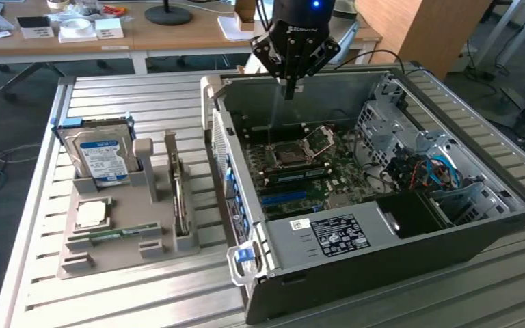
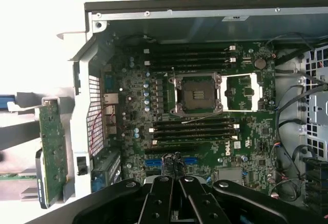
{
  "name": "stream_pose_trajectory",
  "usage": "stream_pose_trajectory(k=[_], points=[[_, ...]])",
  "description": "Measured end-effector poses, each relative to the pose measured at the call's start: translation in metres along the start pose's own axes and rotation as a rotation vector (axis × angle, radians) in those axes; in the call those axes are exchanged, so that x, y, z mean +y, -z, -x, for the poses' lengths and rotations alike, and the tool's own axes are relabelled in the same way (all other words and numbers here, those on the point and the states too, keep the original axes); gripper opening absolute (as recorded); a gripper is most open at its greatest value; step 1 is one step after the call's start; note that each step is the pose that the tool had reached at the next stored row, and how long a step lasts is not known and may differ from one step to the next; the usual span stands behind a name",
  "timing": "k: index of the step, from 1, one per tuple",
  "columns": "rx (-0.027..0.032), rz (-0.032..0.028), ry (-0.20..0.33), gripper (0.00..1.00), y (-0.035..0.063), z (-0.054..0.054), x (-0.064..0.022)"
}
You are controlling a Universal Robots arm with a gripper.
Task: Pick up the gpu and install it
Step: 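Reach for the gpu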
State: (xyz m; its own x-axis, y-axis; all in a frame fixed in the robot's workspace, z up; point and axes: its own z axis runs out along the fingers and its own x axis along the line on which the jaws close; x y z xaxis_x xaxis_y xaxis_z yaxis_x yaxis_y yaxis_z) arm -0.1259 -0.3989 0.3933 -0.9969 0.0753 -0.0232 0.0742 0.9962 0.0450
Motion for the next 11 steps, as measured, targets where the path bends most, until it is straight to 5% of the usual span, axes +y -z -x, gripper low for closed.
stream_pose_trajectory(k=[11], points=[[-0.0001,0.0001,0.0,0.11,0.0005,-0.024,-0.0011]])
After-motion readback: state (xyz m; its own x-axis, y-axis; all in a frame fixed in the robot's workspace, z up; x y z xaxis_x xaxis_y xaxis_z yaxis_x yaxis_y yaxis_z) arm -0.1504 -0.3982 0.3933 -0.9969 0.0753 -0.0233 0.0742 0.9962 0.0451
